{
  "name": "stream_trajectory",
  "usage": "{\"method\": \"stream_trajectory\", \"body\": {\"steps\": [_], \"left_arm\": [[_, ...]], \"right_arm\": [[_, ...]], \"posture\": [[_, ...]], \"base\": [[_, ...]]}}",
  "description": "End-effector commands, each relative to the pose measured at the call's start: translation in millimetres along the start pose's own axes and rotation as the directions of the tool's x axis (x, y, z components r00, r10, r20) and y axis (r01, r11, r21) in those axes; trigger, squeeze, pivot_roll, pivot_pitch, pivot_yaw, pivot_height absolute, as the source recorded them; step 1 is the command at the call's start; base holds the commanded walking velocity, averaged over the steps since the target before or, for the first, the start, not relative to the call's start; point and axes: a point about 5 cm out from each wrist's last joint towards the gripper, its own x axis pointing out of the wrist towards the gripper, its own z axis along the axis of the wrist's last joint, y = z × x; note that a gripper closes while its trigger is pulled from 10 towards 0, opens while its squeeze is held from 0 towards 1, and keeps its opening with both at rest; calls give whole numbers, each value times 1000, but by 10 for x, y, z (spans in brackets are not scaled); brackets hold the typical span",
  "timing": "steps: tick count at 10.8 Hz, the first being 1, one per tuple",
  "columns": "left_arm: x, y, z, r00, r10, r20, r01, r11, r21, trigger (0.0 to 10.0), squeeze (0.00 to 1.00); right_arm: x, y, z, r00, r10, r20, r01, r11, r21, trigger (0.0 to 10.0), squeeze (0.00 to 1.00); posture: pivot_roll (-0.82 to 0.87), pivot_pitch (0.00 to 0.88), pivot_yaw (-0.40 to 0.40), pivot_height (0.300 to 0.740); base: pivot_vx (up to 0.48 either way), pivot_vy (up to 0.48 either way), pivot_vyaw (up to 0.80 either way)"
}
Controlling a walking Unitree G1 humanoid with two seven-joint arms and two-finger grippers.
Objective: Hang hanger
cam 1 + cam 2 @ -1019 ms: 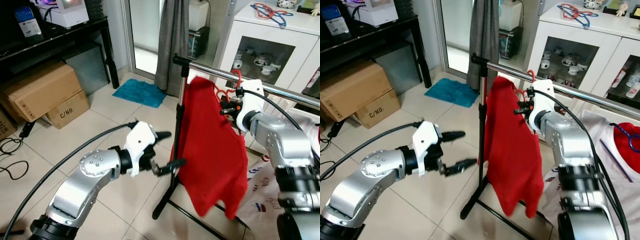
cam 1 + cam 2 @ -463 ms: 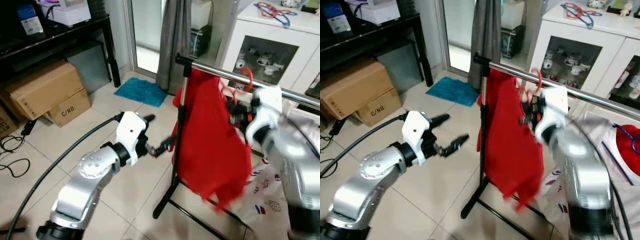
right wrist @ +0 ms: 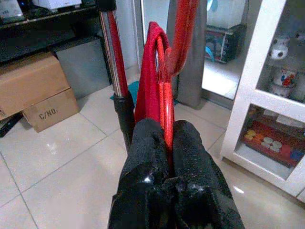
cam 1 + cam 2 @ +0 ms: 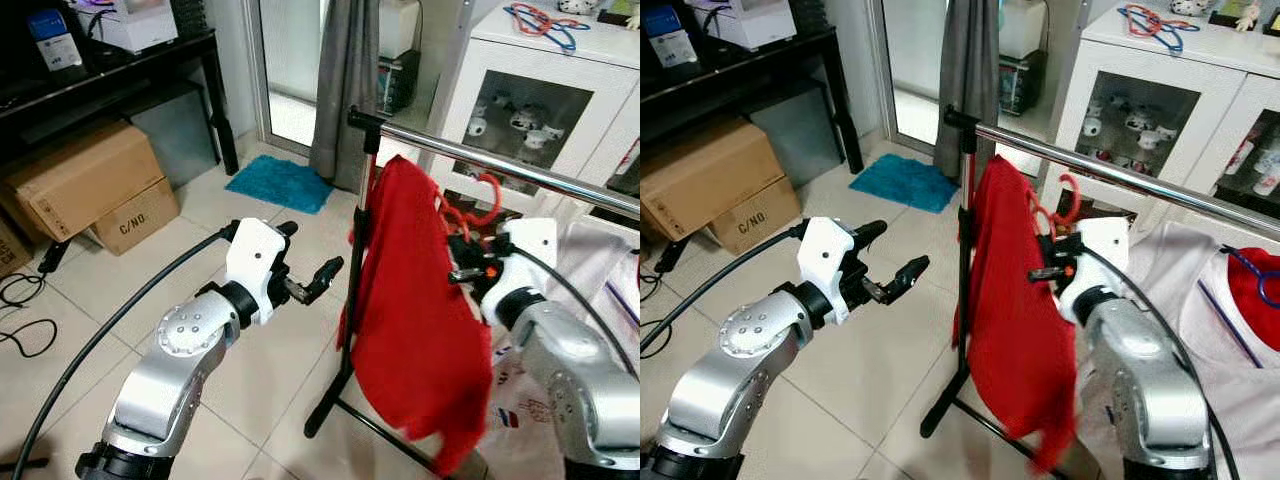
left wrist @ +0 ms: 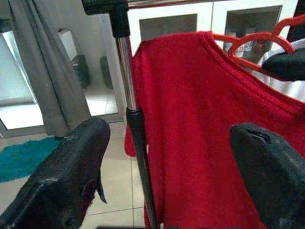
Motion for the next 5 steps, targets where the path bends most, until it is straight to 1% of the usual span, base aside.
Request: {"method": "stream_trajectory", "body": {"steps": [1, 3, 4, 5], "left_arm": [[-15, 9, 0, 1000, 16, -9, -16, 1000, 5, 10000, 0], [-16, 3, -3, 1000, 10, -12, -10, 1000, 4, 10000, 0], [-18, 4, -3, 1000, 9, -13, -9, 1000, 3, 10000, 0], [-23, 4, -5, 1000, 7, -14, -7, 1000, 3, 10000, 0]], "right_arm": [[-34, 16, 82, 999, -2, 43, 2, 1000, -13, 0, 0], [-31, 19, 76, 999, 2, 38, -1, 1000, -22, 0, 0], [-32, 1, 51, 1000, -13, 15, 14, 999, -43, 0, 0], [-40, -8, 36, 1000, -18, 9, 19, 999, -45, 0, 0]], "posture": [[59, 0, 10, 740], [60, 0, 10, 740], [60, 0, 11, 740], [60, 0, 12, 740]], "base": [[0, 0, 0], [0, 0, 0], [0, 0, 0], [0, 0, 0]]}}
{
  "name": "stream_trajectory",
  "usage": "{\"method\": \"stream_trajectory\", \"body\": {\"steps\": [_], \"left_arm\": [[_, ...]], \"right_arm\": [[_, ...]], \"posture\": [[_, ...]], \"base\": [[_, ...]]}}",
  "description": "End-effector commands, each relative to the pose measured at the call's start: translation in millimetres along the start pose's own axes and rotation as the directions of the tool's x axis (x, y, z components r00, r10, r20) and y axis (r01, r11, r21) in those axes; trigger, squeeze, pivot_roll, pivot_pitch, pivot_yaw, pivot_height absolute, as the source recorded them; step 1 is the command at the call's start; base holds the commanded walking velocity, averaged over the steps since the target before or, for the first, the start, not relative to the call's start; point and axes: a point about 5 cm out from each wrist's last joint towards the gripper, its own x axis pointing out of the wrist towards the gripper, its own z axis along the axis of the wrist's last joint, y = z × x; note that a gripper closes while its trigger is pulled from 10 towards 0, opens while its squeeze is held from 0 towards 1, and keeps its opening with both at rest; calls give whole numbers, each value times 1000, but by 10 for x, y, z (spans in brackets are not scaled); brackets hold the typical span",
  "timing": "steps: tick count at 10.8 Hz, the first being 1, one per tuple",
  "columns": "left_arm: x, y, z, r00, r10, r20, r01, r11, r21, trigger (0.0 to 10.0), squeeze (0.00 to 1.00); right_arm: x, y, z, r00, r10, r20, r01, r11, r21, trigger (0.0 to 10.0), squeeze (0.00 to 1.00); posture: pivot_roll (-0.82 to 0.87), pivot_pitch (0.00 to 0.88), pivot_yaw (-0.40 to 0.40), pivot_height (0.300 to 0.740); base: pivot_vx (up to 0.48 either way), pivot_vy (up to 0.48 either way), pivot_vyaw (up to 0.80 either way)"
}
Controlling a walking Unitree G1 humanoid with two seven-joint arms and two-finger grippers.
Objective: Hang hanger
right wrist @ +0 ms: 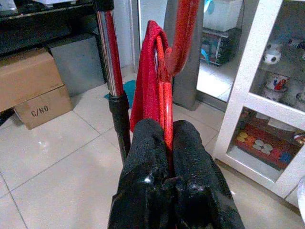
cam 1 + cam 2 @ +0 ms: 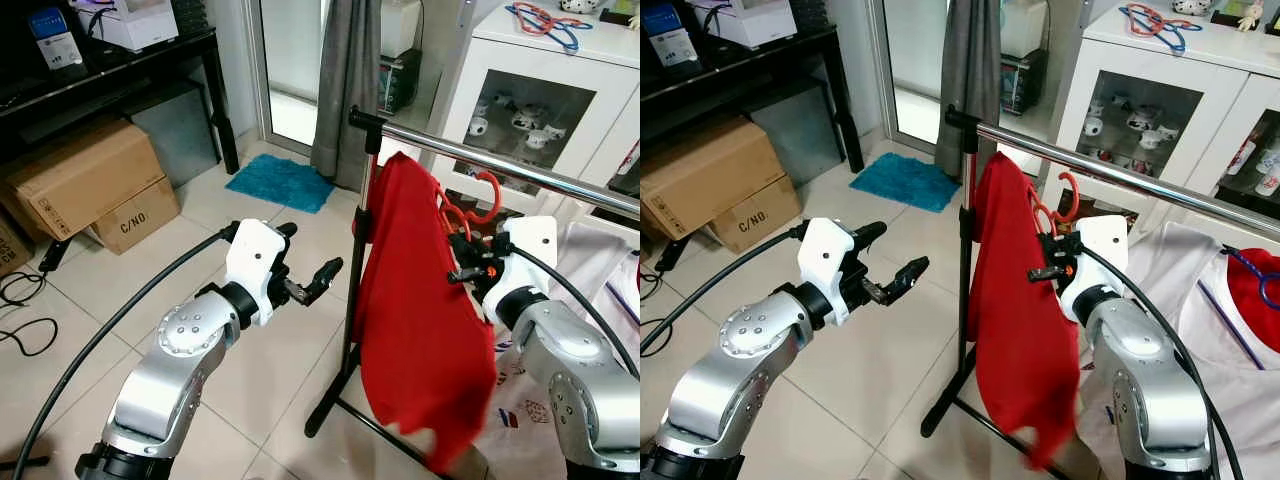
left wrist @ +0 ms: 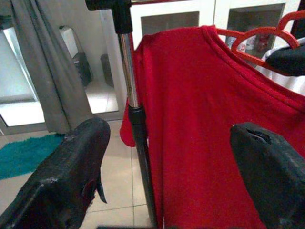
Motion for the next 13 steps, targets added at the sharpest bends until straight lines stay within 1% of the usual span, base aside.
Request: {"method": "stream_trajectory", "body": {"steps": [1, 2, 3, 5, 8, 9, 10, 11, 12, 13], "left_arm": [[-23, 6, 5, 1000, 5, -7, -5, 1000, 4, 10000, 0], [-25, 7, 4, 1000, 3, -7, -3, 1000, 3, 10000, 0], [-20, 11, 3, 1000, 1, -8, -1, 1000, 1, 10000, 0], [-10, 10, 6, 1000, 0, -6, 0, 1000, 3, 10000, 0], [-7, 14, 7, 1000, -2, -8, 2, 1000, 11, 10000, 0], [1, 21, 10, 1000, -5, -7, 5, 1000, 18, 10000, 0], [54, 24, 17, 999, -33, -13, 33, 999, 36, 10000, 0], [126, 28, 35, 998, -57, -14, 57, 998, 32, 10000, 0], [171, 35, 64, 998, -68, 0, 68, 998, 17, 10000, 757], [283, 45, 121, 996, -89, 10, 89, 996, 25, 10000, 1000]], "right_arm": [[-28, 4, 51, 1000, -8, 22, 8, 1000, 0, 0, 0], [-32, -7, 64, 999, -35, 34, 35, 999, -4, 0, 0], [-31, 10, 50, 999, -26, 22, 25, 999, 23, 0, 0], [-27, 39, 80, 998, -11, 56, 10, 1000, 16, 0, 0], [-6, 68, 84, 998, 0, 64, -1, 1000, 15, 0, 0], [3, 89, 111, 997, 11, 76, -11, 1000, 10, 0, 0], [20, 142, 164, 994, 46, 101, -46, 999, 5, 0, 0], [36, 194, 206, 990, 79, 120, -80, 997, 4, 0, 0], [46, 227, 228, 986, 100, 131, -102, 995, 4, 0, 0], [66, 310, 282, 975, 158, 156, -161, 987, 5, 0, 0]], "posture": [[58, 0, 16, 740], [56, 0, 18, 740], [54, 0, 19, 740], [55, 0, 16, 740], [61, 0, 10, 740], [61, 0, 10, 740], [58, 0, 9, 740], [58, 0, 8, 740], [56, 0, 9, 740], [50, 0, 14, 740]], "base": [[-240, 0, 0], [-251, 0, 0], [-274, 0, 0], [-272, 0, 0], [-275, 0, 0], [0, 0, 0], [0, 0, 0], [0, 0, 0], [0, 0, 0], [0, 0, 0]]}}
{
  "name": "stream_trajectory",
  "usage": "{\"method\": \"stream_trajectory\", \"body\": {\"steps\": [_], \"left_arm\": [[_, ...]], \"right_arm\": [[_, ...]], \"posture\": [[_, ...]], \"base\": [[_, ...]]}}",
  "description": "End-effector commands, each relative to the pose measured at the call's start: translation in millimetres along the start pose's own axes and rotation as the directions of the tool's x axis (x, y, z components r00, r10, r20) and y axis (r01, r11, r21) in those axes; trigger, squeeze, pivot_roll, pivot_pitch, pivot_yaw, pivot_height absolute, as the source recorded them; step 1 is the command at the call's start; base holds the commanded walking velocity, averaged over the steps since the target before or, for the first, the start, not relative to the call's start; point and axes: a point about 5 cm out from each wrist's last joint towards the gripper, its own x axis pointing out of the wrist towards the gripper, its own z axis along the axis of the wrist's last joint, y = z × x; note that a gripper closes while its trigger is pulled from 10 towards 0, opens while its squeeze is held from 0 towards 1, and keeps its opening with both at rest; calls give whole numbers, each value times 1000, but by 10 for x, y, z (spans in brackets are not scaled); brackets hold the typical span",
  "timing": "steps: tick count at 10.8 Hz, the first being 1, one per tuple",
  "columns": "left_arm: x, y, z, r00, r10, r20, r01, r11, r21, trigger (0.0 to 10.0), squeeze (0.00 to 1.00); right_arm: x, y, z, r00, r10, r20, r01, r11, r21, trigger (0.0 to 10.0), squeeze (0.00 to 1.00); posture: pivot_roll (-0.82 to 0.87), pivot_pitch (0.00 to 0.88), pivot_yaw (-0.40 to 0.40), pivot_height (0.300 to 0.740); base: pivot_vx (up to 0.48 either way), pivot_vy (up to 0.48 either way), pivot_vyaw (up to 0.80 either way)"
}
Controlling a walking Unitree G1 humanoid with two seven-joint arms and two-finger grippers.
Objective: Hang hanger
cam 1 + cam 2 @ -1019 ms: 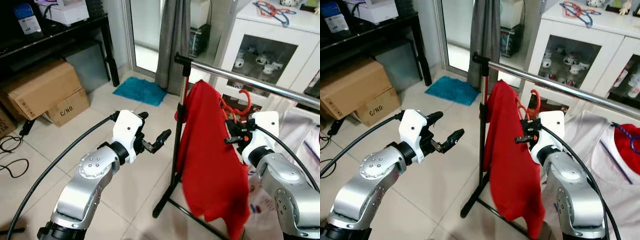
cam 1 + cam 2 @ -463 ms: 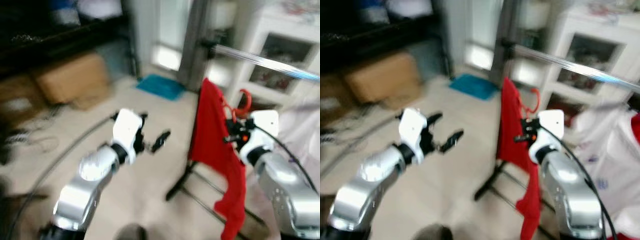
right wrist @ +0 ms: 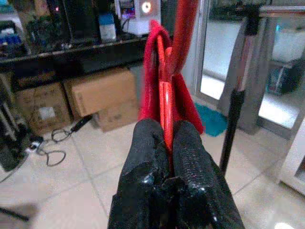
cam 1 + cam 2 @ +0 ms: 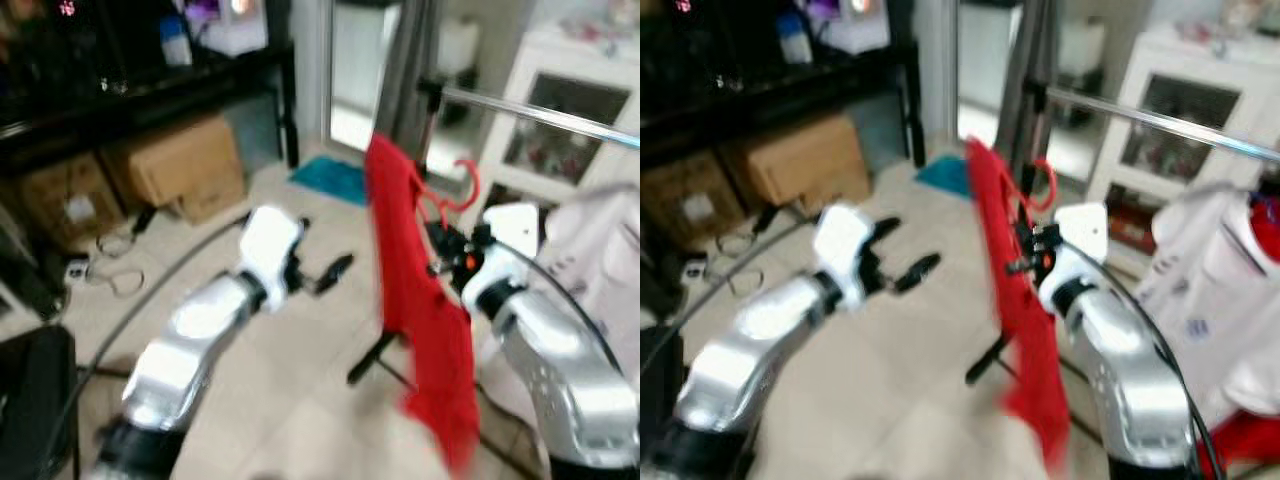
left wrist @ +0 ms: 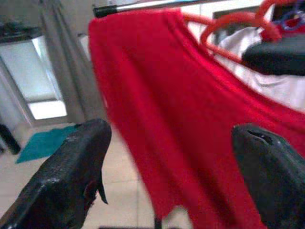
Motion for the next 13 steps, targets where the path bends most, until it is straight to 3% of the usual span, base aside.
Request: {"method": "stream_trajectory", "body": {"steps": [1, 2, 3, 7, 8, 9, 10, 13], "left_arm": [[103, 50, 45, 1000, 12, 1, -12, 999, 31, 10000, 1000], [210, 56, 82, 1000, 22, 9, -22, 998, 55, 10000, 1000], [255, 44, 106, 1000, 16, 24, -18, 998, 62, 10000, 0], [400, 37, 173, 996, -36, 83, 30, 997, 73, 9882, 0], [412, 30, 174, 995, -47, 86, 40, 996, 75, 9294, 0], [451, -29, 192, 990, -93, 104, 85, 994, 75, 1725, 0], [461, -21, 171, 992, -79, 99, 72, 995, 70, 0, 0], [476, 142, 145, 996, 34, 81, -38, 998, 47, 0, 0]], "right_arm": [[42, 121, 181, 992, 92, 91, -92, 996, -4, 0, 0], [56, 174, 237, 982, 149, 113, -149, 989, -9, 0, 0], [54, 203, 257, 976, 181, 119, -181, 983, -14, 0, 0], [15, 305, 300, 944, 298, 145, -301, 954, 2, 0, 0], [11, 315, 300, 941, 307, 145, -311, 951, 1, 0, 0], [4, 331, 292, 937, 320, 137, -323, 947, -3, 0, 0], [5, 333, 295, 937, 322, 138, -325, 946, -4, 0, 0], [-5, 335, 304, 933, 329, 144, -331, 943, -4, 0, 0]], "posture": [[47, 0, 15, 740], [44, 0, 16, 740], [40, 0, 16, 740], [34, 0, 10, 740], [34, 0, 10, 740], [31, 0, 11, 740], [25, 0, 15, 740], [26, 0, 22, 740]], "base": [[0, 0, 0], [0, 0, 0], [0, 0, 0], [0, 0, 0], [0, 0, 0], [0, 0, 0], [0, 0, 0], [0, 0, 0]]}}
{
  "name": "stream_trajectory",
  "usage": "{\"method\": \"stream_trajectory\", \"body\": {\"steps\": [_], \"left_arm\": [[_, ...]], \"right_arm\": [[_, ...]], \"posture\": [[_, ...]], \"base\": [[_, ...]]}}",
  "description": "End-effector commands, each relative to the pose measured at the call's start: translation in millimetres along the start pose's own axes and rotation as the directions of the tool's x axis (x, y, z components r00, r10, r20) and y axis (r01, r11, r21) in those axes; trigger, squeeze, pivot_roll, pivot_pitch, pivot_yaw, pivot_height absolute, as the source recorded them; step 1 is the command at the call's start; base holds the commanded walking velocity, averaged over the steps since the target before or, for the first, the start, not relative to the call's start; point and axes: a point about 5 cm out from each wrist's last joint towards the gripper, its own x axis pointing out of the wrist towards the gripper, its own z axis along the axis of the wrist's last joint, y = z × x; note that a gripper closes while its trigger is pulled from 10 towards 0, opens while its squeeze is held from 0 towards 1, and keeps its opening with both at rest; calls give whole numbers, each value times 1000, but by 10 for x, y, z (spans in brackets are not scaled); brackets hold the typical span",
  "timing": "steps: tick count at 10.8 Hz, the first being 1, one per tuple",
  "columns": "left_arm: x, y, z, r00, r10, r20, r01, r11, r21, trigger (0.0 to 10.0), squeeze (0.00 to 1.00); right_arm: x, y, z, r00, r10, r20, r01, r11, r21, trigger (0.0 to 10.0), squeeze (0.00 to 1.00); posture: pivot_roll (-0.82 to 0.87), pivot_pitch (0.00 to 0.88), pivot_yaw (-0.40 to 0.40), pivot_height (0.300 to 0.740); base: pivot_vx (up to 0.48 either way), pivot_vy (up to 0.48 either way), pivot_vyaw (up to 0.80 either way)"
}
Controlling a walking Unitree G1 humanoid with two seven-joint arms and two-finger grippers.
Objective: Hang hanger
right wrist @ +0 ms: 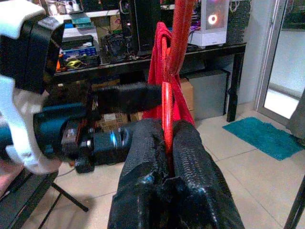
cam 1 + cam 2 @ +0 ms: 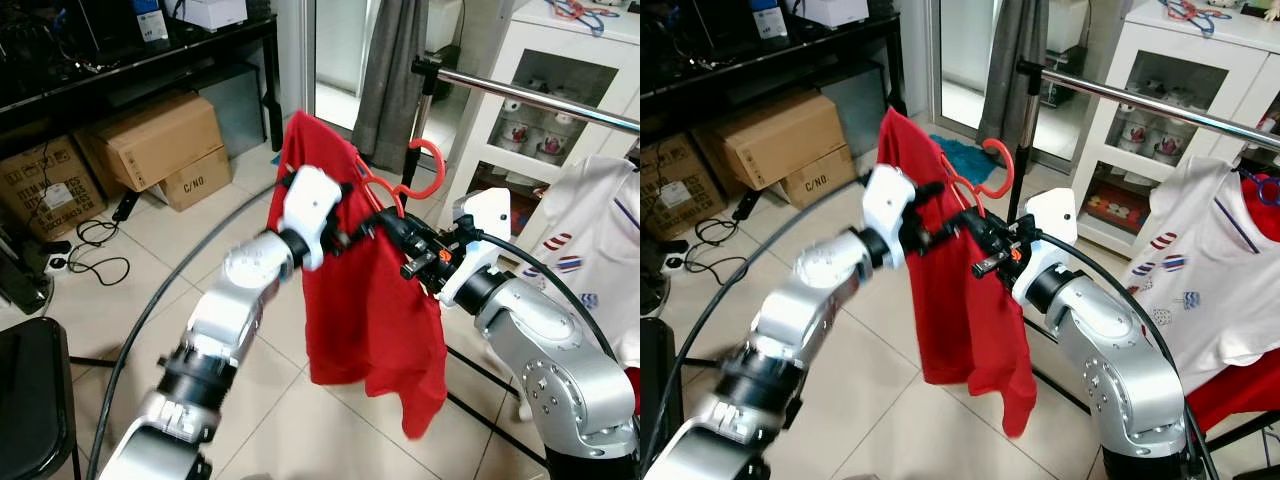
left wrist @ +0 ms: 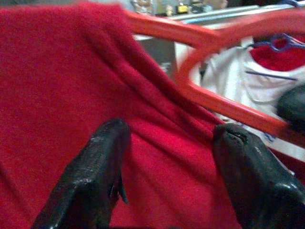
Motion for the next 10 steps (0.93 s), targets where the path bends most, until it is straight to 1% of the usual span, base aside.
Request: {"method": "stream_trajectory", "body": {"steps": [1, 6, 10], "left_arm": [[-10, 67, -10, 999, 35, -13, -35, 999, 4, 0, 0], [-16, 36, -5, 1000, 1, 6, -1, 1000, -20, 0, 0], [-32, 13, -1, 1000, -13, 17, 13, 1000, -10, 0, 0]], "right_arm": [[-12, 60, 86, 998, 36, 47, -35, 999, -15, 0, 0], [0, 44, 77, 998, 37, 42, -36, 999, -20, 0, 0], [-6, -27, 44, 1000, -11, 19, 12, 999, -32, 0, 0]], "posture": [[30, 0, 21, 740], [35, 0, 16, 740], [38, 0, 16, 740]], "base": [[0, 0, 0], [0, 0, 0], [0, 0, 0]]}}
